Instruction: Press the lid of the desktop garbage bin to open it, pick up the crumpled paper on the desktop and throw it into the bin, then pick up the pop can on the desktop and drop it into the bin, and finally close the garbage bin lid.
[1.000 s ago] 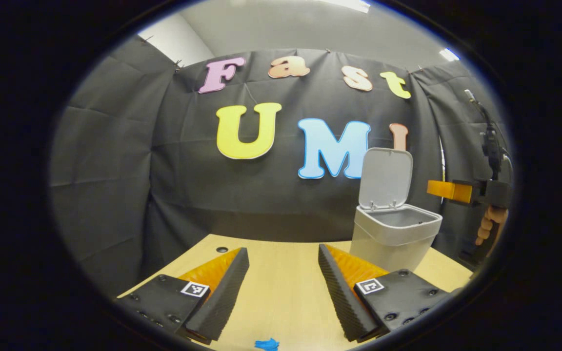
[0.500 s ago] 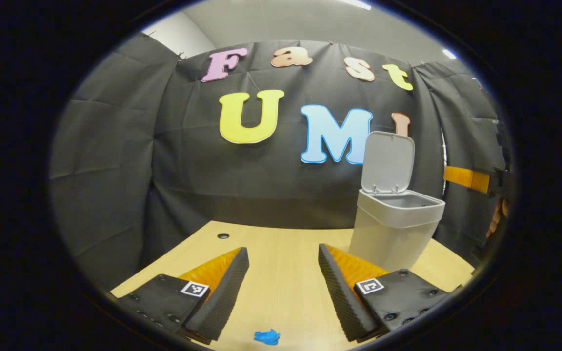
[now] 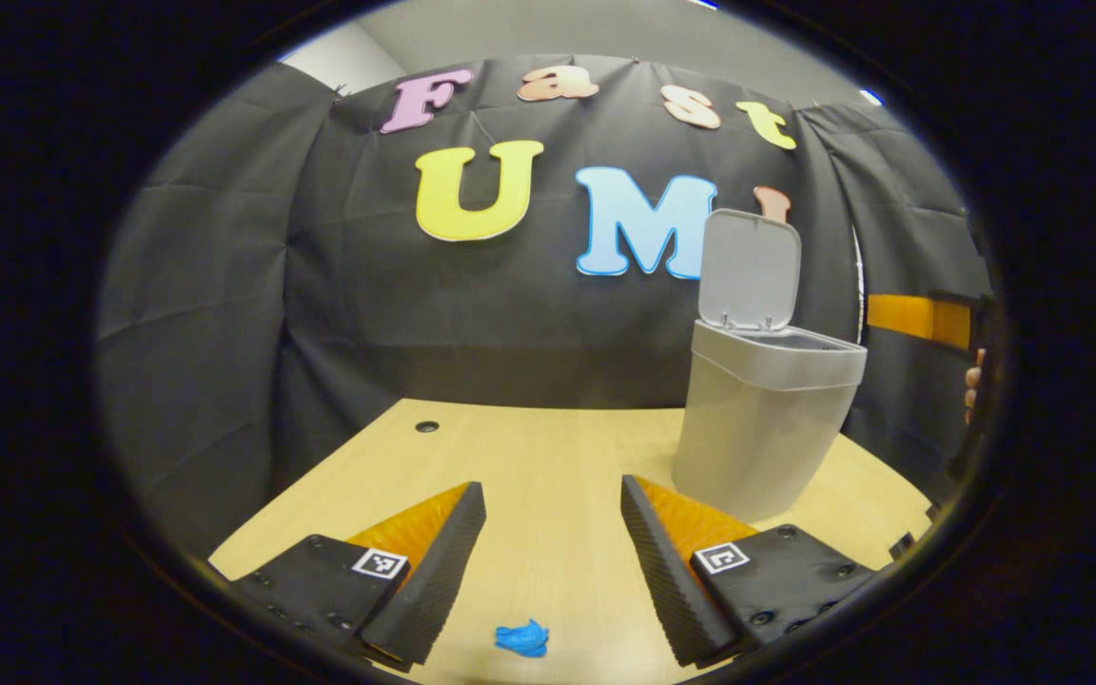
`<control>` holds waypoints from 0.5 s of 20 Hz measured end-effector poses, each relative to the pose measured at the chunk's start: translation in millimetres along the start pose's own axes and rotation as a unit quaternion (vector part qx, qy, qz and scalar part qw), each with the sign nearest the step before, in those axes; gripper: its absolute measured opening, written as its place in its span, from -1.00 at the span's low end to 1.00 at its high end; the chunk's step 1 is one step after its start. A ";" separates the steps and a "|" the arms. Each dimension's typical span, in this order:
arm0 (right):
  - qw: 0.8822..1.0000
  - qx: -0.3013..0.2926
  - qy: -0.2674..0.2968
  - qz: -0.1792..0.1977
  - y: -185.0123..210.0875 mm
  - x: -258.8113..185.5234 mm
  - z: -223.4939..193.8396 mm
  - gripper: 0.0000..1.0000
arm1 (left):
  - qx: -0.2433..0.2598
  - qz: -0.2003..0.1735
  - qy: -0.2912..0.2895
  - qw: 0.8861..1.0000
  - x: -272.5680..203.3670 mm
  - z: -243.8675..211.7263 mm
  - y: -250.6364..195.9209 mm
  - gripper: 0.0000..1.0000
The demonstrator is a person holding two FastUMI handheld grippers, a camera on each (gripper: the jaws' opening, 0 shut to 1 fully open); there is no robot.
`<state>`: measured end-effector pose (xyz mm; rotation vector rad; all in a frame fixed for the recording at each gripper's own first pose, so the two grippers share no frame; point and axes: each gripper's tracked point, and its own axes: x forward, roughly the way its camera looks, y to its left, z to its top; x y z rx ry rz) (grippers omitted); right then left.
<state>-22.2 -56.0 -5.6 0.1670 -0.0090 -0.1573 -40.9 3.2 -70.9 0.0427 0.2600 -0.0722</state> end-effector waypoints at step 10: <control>1.000 -0.023 0.006 -0.011 -3.3 -13.0 -2.3 0.89 | 0.055 -0.002 0.136 0.989 -14.7 -61.8 13.2 0.94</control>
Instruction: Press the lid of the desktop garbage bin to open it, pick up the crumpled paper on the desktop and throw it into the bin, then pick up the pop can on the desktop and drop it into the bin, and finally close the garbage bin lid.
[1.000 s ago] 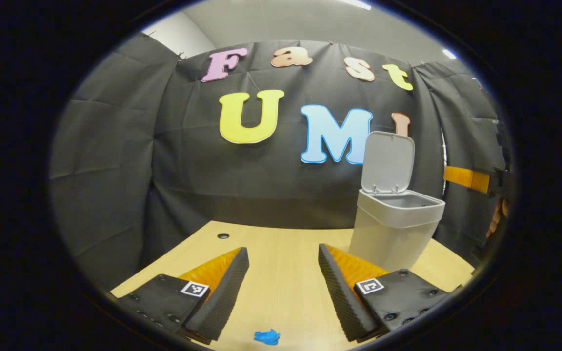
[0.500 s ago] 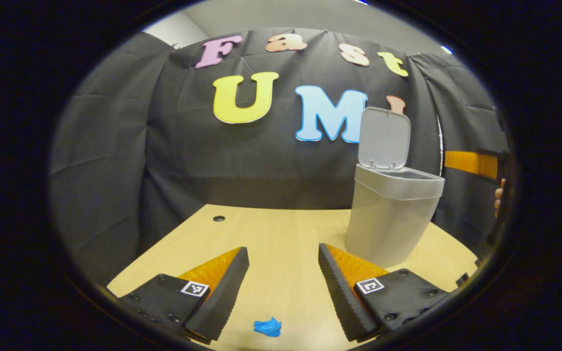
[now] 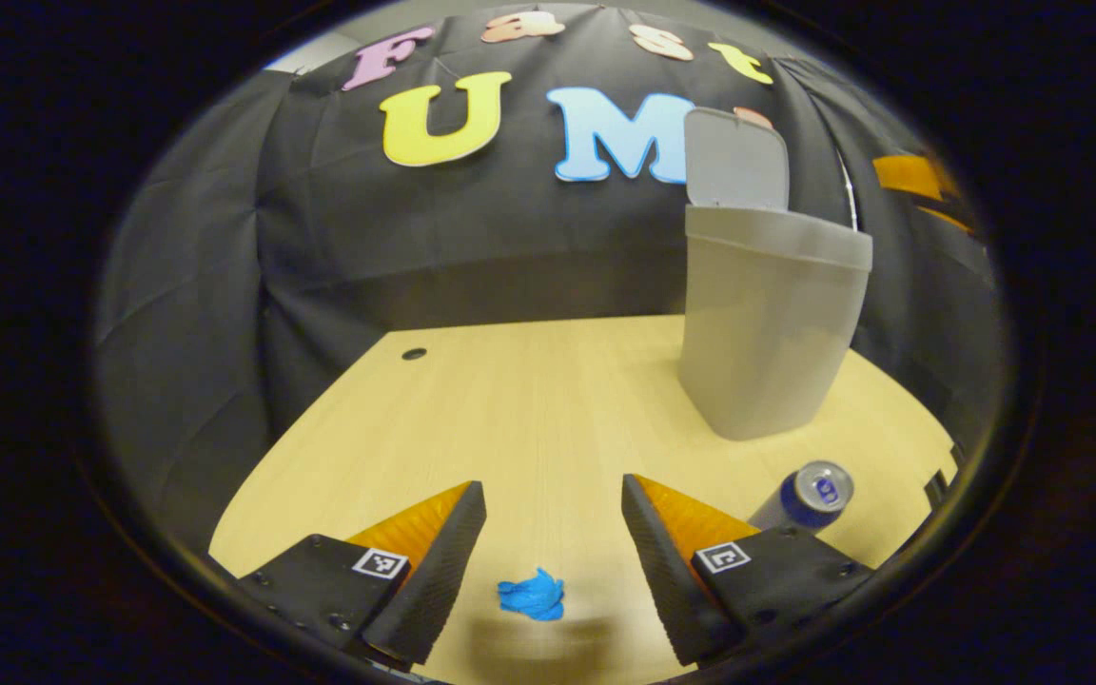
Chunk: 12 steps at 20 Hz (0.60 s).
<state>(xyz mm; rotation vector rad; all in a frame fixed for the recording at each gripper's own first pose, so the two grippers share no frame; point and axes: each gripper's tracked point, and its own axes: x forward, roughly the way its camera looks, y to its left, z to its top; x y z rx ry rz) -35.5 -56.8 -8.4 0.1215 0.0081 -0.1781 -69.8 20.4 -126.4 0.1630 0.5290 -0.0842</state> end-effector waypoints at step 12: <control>1.000 0.012 0.023 0.009 7.1 9.2 -11.0 0.89 | 0.008 -0.005 0.153 0.988 4.9 -65.4 18.8 0.93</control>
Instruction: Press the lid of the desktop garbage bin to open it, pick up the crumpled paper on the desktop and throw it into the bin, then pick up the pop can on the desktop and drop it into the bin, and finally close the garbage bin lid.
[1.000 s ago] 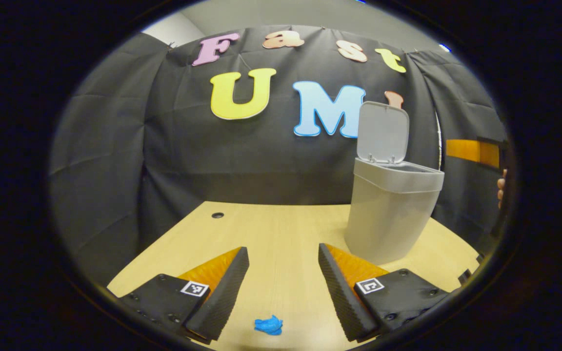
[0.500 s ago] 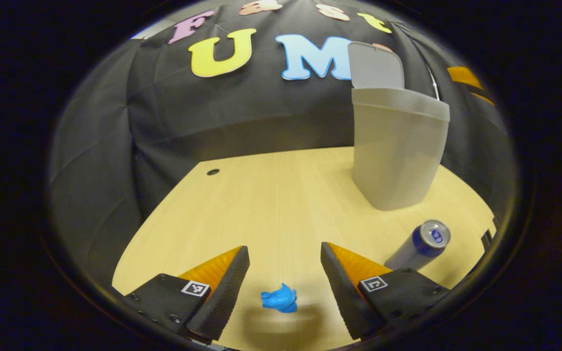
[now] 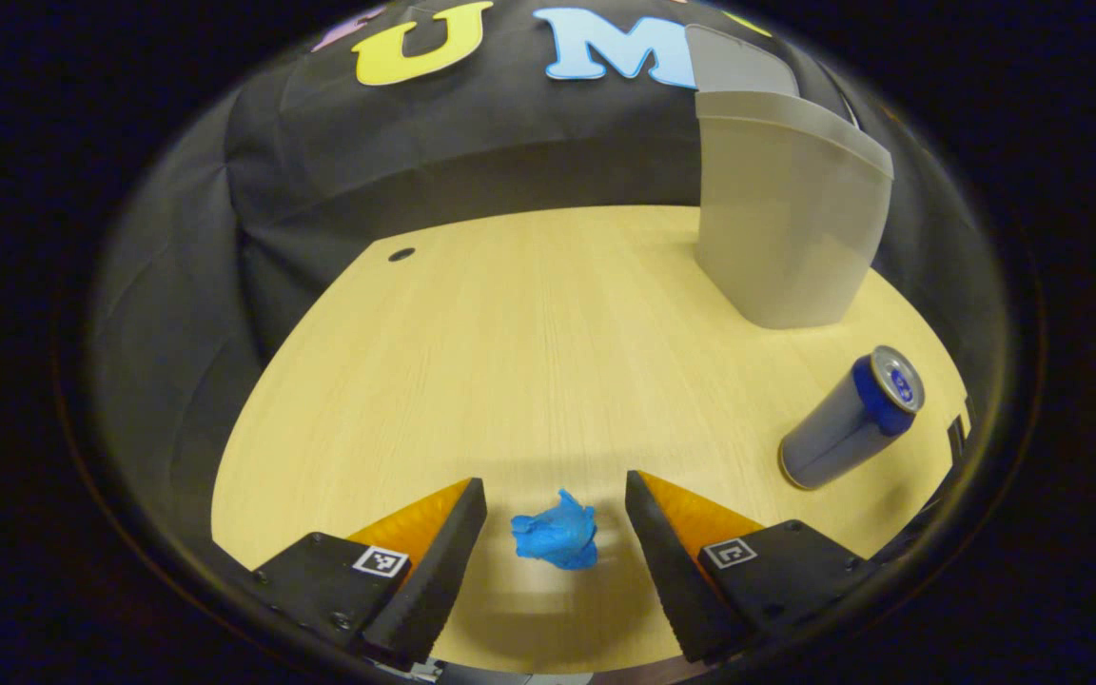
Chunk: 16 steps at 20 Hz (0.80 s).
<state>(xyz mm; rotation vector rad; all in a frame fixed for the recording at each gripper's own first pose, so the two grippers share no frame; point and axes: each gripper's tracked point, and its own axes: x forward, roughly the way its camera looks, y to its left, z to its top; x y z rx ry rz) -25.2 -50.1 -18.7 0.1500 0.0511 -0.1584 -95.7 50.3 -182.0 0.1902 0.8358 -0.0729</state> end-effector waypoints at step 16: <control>1.000 -0.003 0.012 0.009 9.3 3.0 -7.0 0.90 | -0.016 -0.024 0.055 0.998 10.8 -32.8 5.4 0.53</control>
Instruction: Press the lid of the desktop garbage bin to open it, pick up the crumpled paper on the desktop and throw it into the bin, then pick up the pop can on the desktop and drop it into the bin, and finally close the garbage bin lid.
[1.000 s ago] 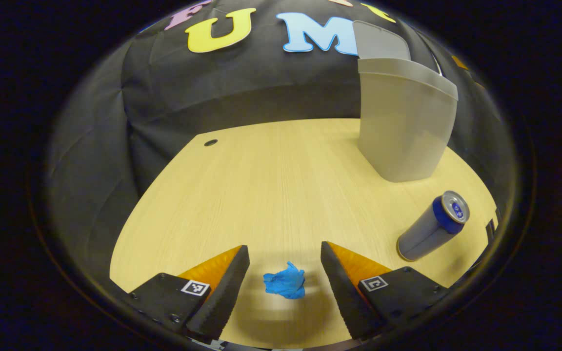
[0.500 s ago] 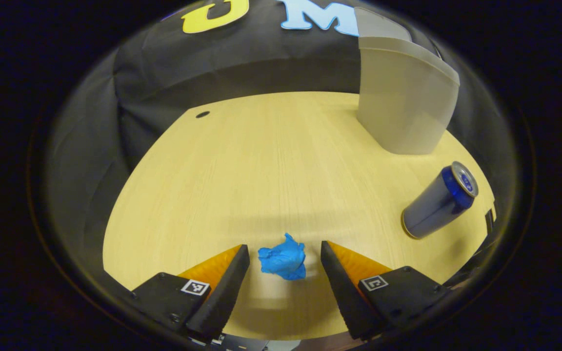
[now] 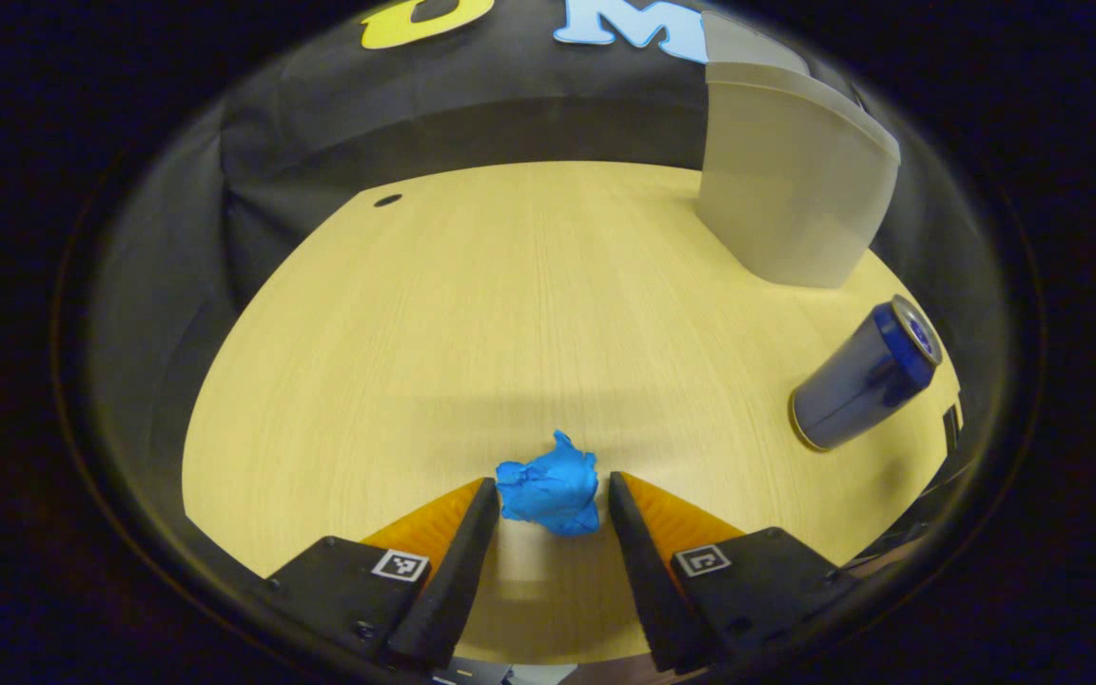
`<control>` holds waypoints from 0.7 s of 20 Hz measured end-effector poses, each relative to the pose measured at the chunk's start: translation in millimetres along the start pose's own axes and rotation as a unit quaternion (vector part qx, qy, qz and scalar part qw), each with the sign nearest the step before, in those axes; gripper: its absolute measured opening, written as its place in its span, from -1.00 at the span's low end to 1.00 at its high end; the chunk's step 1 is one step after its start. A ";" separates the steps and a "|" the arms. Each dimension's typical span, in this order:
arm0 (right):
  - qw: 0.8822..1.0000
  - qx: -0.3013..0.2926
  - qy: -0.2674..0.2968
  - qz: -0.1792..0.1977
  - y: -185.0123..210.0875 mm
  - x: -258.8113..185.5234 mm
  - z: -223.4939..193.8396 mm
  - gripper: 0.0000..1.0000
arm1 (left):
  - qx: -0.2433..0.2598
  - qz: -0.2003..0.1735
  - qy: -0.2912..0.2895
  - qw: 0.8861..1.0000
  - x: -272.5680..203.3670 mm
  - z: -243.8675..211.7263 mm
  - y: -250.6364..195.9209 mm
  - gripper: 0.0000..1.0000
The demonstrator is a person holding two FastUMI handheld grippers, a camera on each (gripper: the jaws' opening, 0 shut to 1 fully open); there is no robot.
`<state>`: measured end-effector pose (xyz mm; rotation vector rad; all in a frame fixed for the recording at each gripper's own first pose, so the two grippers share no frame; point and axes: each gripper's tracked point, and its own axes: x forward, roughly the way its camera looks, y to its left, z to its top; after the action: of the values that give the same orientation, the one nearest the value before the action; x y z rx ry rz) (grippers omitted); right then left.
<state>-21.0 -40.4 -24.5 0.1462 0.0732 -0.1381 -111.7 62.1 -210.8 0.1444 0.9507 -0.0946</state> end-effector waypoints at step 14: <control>1.000 0.002 0.003 0.006 3.8 2.2 -4.2 0.90 | 0.008 -0.016 -0.046 0.999 6.3 7.6 -8.1 -0.40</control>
<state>-18.6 -36.3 -28.2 0.1516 0.0775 -0.1267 -103.2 52.8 -212.3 0.1386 0.8606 -0.1383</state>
